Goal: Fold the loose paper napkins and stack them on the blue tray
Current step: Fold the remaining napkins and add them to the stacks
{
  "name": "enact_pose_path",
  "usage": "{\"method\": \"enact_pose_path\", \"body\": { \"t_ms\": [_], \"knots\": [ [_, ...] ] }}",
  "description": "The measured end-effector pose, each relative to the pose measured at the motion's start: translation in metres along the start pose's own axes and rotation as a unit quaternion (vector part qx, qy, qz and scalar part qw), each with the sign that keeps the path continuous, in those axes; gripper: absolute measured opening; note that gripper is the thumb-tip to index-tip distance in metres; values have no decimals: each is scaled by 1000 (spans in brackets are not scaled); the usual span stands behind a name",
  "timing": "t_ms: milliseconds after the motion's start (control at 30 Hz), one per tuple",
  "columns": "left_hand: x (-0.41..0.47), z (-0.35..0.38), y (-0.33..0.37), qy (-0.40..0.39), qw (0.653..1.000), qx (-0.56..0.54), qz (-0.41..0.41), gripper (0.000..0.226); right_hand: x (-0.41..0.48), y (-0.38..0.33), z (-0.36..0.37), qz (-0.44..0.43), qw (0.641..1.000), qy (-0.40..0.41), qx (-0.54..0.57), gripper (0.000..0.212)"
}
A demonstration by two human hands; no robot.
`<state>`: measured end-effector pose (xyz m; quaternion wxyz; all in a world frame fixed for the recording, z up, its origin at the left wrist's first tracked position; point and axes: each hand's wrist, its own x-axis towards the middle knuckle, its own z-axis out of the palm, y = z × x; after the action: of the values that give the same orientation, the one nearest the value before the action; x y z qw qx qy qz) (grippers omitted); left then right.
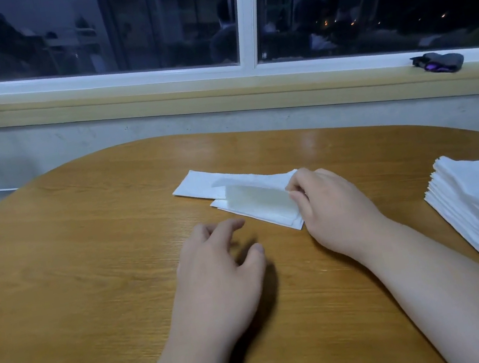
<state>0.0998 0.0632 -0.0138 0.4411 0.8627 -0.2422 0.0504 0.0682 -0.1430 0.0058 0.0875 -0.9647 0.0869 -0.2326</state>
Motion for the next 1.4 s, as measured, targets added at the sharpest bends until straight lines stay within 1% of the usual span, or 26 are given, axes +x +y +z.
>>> {"method": "enact_pose_path", "body": {
  "t_ms": [67, 133, 200, 233, 300, 367, 400, 467, 500, 533, 567, 600, 667, 700, 800, 900, 1000, 1033, 1133, 1167, 1200, 1267, 1333, 1400],
  "knots": [
    [-1, -2, -1, 27, 999, -18, 7, 58, -10, -4, -10, -32, 999, -26, 26, 9],
    [-1, -6, -4, 57, 998, -11, 17, 75, -24, -7, -20, -62, 995, -64, 50, 8],
    [-1, -11, -6, 65, 997, 8, 32, 89, -38, -10, -26, -76, 988, -98, 98, 8],
    [-1, -14, -7, 61, 997, 5, 39, 92, -44, -11, -27, -71, 982, -108, 137, 8],
    [-3, -22, -7, 27, 998, -28, 54, 89, -50, -10, -29, -40, 964, -108, 239, 8],
    [-5, -28, -6, -15, 995, -88, 43, 75, -49, -10, -29, -9, 936, -88, 342, 9],
    [-7, -30, -5, -23, 991, -128, 30, 67, -48, -10, -29, 6, 915, -84, 394, 8],
    [-10, -34, -3, -20, 980, -195, 8, 59, -46, -8, -29, 41, 866, -103, 487, 9],
    [-11, -36, -2, -22, 978, -208, 3, 58, -46, -7, -29, 59, 844, -117, 520, 11],
    [-12, -37, -1, -28, 980, -198, 2, 57, -45, -7, -29, 77, 832, -126, 535, 12],
    [-13, -37, -1, -37, 985, -166, 0, 57, -44, -8, -29, 94, 831, -129, 533, 12],
    [-13, -37, -2, -46, 991, -126, -1, 55, -44, -9, -28, 110, 839, -129, 517, 10],
    [-15, -38, 0, -66, 996, -67, -2, 47, -42, -11, -24, 133, 866, -127, 464, 8],
    [-15, -37, 0, -78, 996, -48, 2, 40, -42, -12, -22, 138, 881, -129, 433, 12],
    [-16, -35, -1, -99, 995, 24, 18, 26, -45, -16, -19, 106, 936, -149, 302, 19],
    [-15, -38, -5, -122, 986, 106, 51, 16, -46, -18, -19, 73, 968, -165, 174, 19],
    [-15, -43, -12, -151, 979, 120, 65, 20, -45, -18, -19, 81, 981, -145, 101, 19],
    [-15, -44, -14, -159, 977, 124, 65, 22, -44, -18, -18, 87, 984, -124, 94, 19],
    [-14, -44, -17, -167, 976, 123, 66, 24, -37, -15, -14, 111, 987, -30, 116, 20],
    [-14, -43, -17, -167, 976, 122, 66, 24, -31, -15, -12, 116, 987, -14, 114, 19],
    [-13, -43, -17, -167, 977, 119, 66, 23, -23, -14, -9, 118, 988, -18, 97, 19],
    [-13, -43, -18, -168, 977, 110, 66, 23, -6, -13, -3, 119, 990, -60, 53, 26],
    [-13, -45, -18, -175, 977, 100, 69, 24, 8, -14, 4, 120, 988, -97, 34, 33],
    [-14, -46, -19, -183, 977, 87, 65, 25, 16, -14, 11, 121, 986, -114, 22, 35]
  ]
}}
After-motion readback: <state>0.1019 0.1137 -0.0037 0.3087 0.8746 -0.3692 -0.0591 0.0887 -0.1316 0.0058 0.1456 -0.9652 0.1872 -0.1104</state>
